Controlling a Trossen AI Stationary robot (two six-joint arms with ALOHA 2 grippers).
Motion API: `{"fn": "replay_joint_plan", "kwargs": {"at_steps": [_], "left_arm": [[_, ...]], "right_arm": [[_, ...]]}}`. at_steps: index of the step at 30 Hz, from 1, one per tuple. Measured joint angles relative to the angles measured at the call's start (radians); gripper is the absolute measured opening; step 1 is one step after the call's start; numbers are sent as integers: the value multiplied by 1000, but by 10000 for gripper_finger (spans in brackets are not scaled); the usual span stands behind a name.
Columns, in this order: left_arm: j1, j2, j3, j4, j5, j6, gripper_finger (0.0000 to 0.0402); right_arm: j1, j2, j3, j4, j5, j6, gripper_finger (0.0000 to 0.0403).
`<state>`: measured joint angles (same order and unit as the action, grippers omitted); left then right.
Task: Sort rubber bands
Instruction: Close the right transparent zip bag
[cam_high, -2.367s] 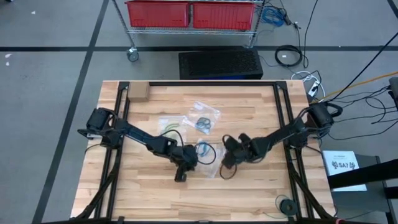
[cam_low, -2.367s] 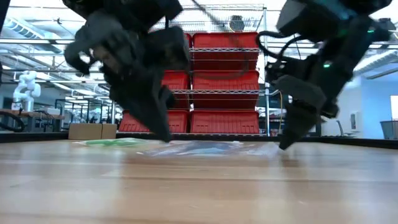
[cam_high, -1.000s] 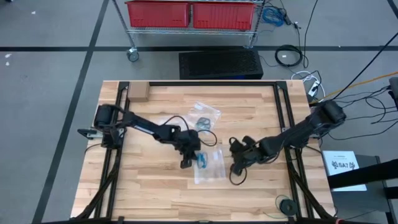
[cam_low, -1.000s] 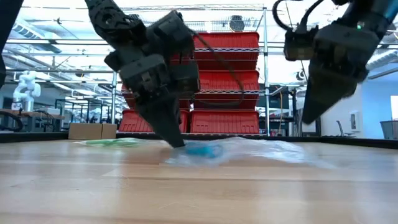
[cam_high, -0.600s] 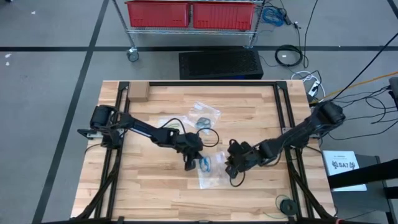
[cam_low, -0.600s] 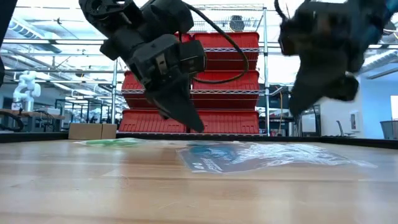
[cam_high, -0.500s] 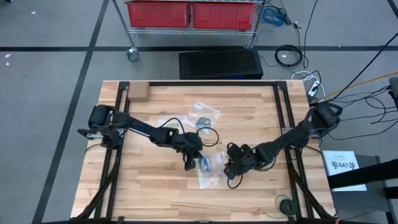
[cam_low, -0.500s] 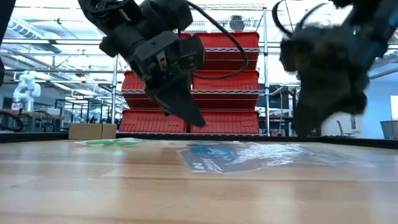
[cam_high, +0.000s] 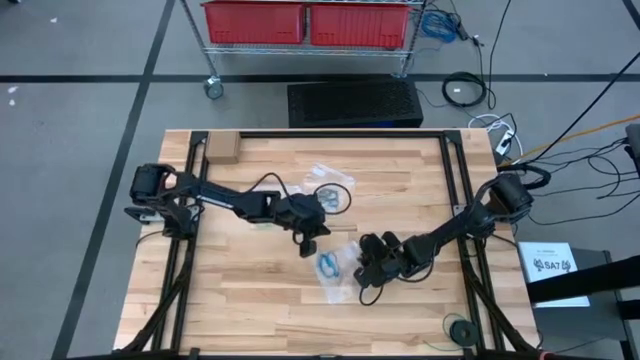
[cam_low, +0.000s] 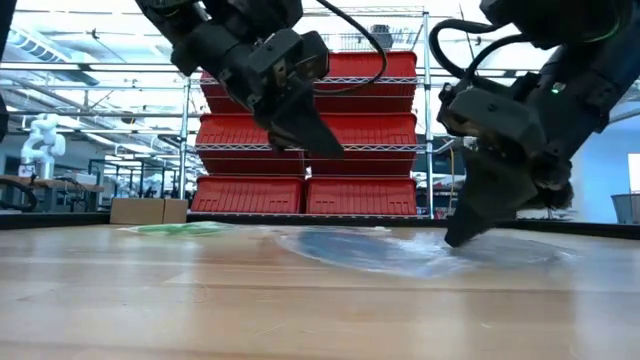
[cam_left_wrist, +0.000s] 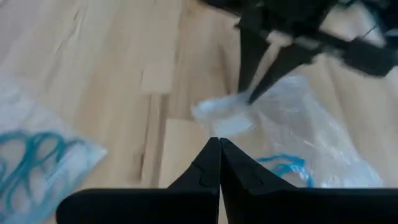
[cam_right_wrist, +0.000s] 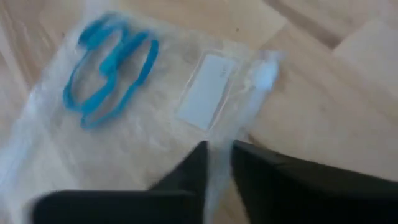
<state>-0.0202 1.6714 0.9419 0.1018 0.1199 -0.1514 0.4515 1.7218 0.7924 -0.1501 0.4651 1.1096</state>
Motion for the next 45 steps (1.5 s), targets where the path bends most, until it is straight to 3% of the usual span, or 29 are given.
{"fn": "replay_joint_plan", "kwargs": {"at_steps": [2,8,12,15,20,30,38,45], "left_arm": [[11,-1,-17,59,43,1,4],[47,-1,-179,381,174,-92,4],[53,0,-308,696,238,-196,4],[47,0,-360,807,245,-258,4],[13,0,-360,824,245,-258,29],[-42,0,-351,833,241,-205,134],[-25,-9,-350,833,236,-199,141],[-31,-29,-352,830,216,-75,141]], "right_arm": [[0,-6,1,-2,36,-59,12],[9,-9,57,-53,88,-190,6],[24,-9,150,-193,145,-240,2],[37,-10,237,-308,191,-274,1],[49,-11,351,-371,224,-356,1],[50,-11,420,-380,245,-435,0],[73,-14,428,-390,242,-434,0],[101,-44,429,-431,244,-384,0]]}}
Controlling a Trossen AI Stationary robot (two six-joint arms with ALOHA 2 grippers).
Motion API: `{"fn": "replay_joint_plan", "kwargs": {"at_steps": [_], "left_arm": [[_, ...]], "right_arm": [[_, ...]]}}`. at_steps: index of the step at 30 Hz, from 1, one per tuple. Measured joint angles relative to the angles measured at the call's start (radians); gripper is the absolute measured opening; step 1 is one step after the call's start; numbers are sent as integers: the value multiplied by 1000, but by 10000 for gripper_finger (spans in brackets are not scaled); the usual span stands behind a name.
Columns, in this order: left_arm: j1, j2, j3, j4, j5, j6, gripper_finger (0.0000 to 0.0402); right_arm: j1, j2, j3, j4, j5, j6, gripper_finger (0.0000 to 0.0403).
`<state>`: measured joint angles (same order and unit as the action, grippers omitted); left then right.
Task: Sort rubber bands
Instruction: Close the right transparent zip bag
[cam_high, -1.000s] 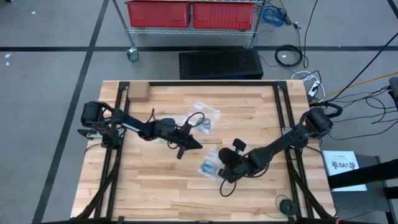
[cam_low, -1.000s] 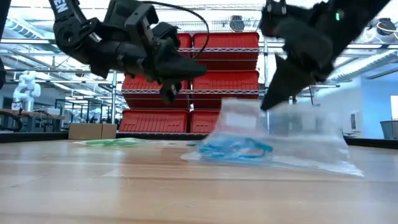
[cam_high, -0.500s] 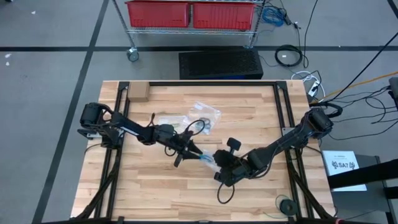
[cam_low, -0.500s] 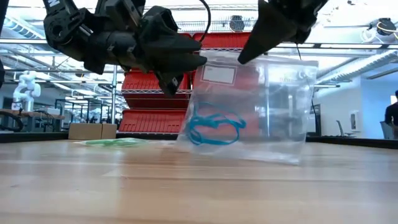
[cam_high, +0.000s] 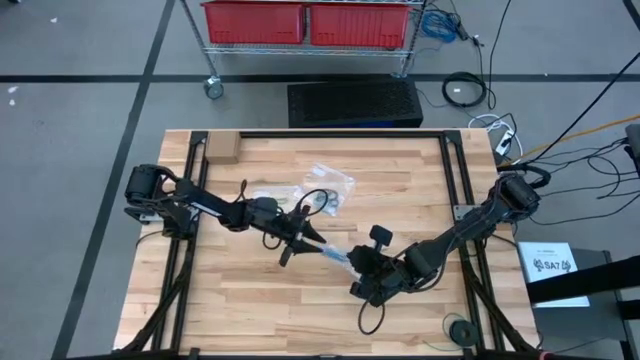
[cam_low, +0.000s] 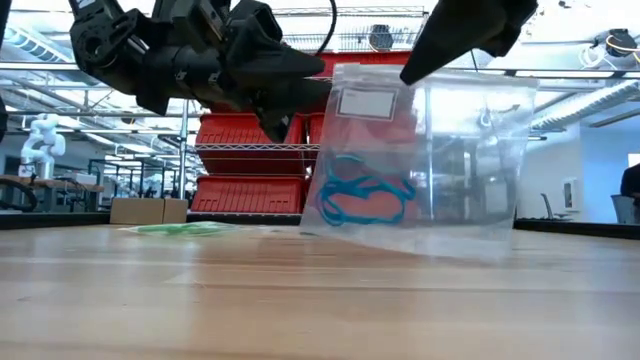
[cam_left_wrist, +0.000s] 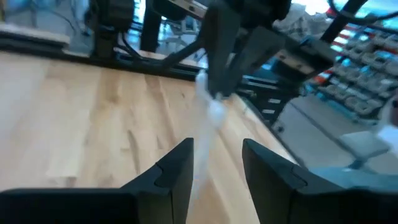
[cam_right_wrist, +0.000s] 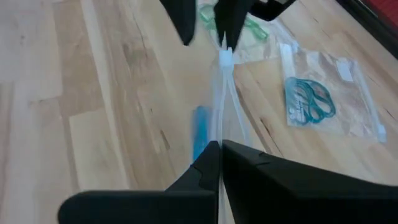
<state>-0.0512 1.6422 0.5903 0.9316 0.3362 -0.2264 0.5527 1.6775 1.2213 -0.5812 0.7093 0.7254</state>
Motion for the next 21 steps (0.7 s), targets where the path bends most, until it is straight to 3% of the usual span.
{"fn": "replay_joint_plan", "kwargs": {"at_steps": [16,21], "left_arm": [[-17,0,31,-11,-39,4,141],[-17,0,58,-113,-51,6,133]], "right_arm": [[-9,-6,1,18,-4,-16,0],[-10,-6,1,41,-3,-39,0]]}}
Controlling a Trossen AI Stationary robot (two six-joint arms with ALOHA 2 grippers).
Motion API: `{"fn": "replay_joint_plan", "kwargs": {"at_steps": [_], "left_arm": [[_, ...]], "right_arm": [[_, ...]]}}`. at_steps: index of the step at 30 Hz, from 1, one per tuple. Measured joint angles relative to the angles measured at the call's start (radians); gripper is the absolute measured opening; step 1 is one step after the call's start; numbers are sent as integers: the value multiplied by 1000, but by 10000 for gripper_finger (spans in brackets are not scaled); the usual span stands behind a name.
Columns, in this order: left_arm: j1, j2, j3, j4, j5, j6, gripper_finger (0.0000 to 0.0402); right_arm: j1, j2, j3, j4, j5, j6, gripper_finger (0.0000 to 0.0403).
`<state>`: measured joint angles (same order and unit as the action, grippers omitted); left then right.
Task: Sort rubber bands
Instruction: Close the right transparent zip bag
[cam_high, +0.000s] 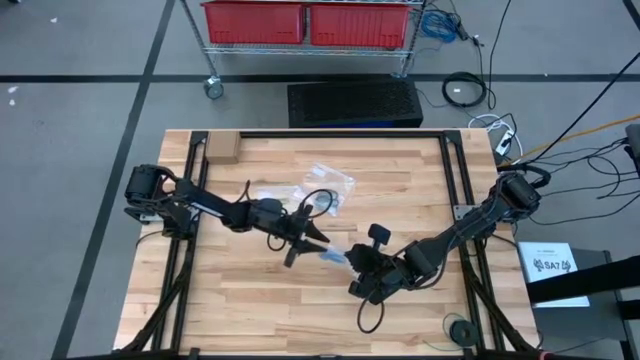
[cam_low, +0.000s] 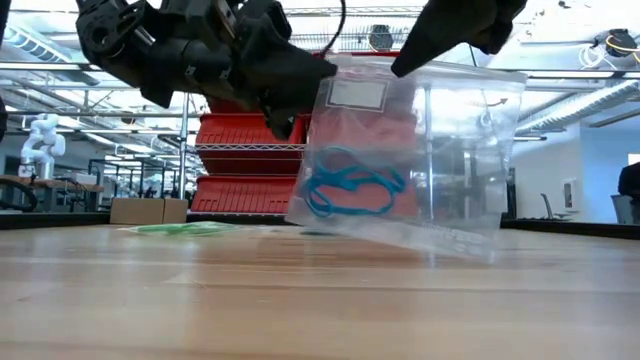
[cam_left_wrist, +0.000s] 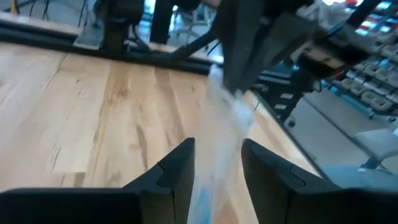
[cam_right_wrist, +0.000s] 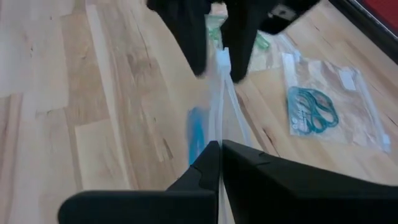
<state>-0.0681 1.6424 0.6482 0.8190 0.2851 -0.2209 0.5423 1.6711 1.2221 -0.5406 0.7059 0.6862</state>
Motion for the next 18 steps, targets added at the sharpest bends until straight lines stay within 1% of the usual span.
{"fn": "replay_joint_plan", "kwargs": {"at_steps": [3,5,8,9,13,18], "left_arm": [[0,0,14,-43,-6,2,106],[0,0,14,-44,-8,21,75],[0,0,15,-41,-9,35,19],[0,0,15,-41,-9,40,10],[0,0,15,-42,-22,46,5],[0,0,15,-47,-30,52,3]], "right_arm": [[0,0,0,6,0,-10,0],[0,0,0,6,0,-10,0],[0,0,0,6,0,-10,0],[0,0,0,6,0,-8,1],[-5,0,0,6,0,14,21],[-22,-33,0,12,-1,14,79]]}}
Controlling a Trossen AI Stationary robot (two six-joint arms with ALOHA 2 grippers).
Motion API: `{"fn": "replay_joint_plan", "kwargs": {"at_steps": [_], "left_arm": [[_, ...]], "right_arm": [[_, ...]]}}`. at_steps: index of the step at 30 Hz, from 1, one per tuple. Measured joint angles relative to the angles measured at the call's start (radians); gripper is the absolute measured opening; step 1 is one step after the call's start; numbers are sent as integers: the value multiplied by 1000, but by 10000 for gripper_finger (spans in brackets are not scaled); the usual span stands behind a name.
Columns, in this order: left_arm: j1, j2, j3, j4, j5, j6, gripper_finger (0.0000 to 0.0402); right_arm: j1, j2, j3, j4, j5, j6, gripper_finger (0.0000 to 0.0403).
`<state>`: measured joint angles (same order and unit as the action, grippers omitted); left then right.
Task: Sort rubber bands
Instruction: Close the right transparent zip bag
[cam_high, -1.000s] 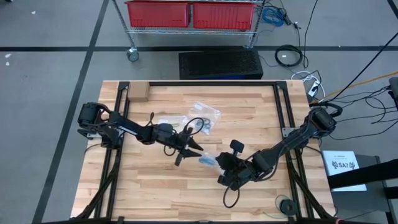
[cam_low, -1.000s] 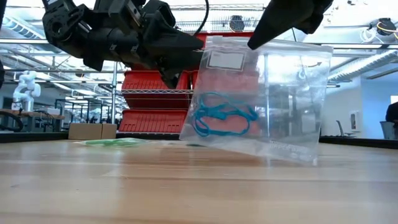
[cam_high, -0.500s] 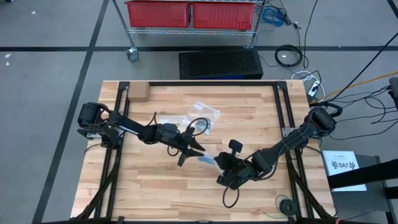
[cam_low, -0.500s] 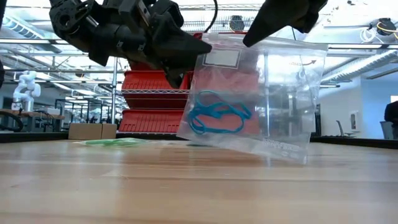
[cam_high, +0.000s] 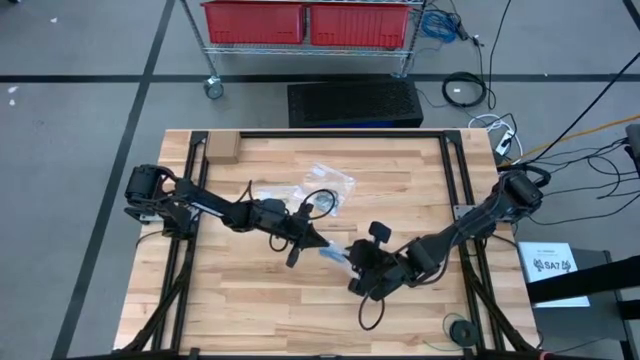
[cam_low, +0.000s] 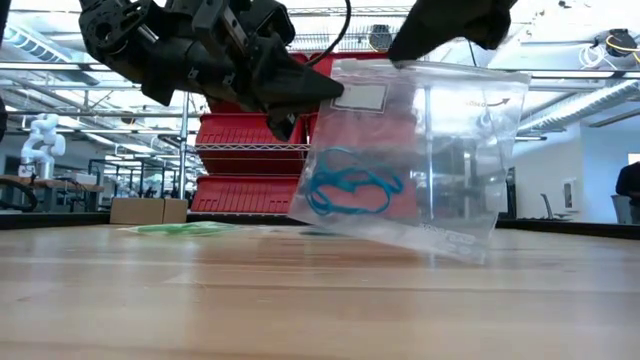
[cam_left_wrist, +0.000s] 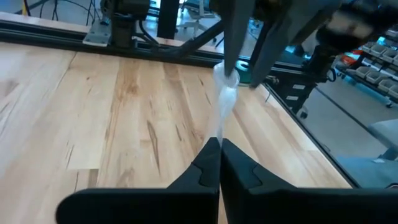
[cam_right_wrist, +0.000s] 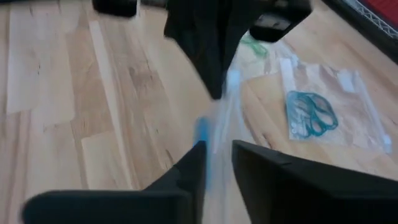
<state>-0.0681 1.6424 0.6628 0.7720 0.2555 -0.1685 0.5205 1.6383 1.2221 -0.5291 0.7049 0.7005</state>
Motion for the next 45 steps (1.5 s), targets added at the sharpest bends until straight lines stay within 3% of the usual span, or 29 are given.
{"fn": "replay_joint_plan", "kwargs": {"at_steps": [4,6,9,12,17,23,40,45], "left_arm": [[0,0,0,1,0,2,2],[0,0,0,1,0,2,2],[0,0,0,1,0,4,1],[0,0,0,1,-1,19,1],[0,0,0,2,-1,19,1],[0,0,0,6,-3,20,0],[2,0,0,10,-18,18,0],[2,0,0,10,-18,18,0]], "right_arm": [[-37,-15,0,52,-12,-60,129],[-65,-15,0,85,-69,-113,147],[-110,-15,0,119,-156,-168,163],[-150,-14,0,118,-175,-184,164],[-191,-14,0,119,-241,-214,125],[-191,-14,0,119,-236,-261,15],[-151,-13,0,118,-235,-227,0],[-156,-13,0,117,-263,-204,32]]}}
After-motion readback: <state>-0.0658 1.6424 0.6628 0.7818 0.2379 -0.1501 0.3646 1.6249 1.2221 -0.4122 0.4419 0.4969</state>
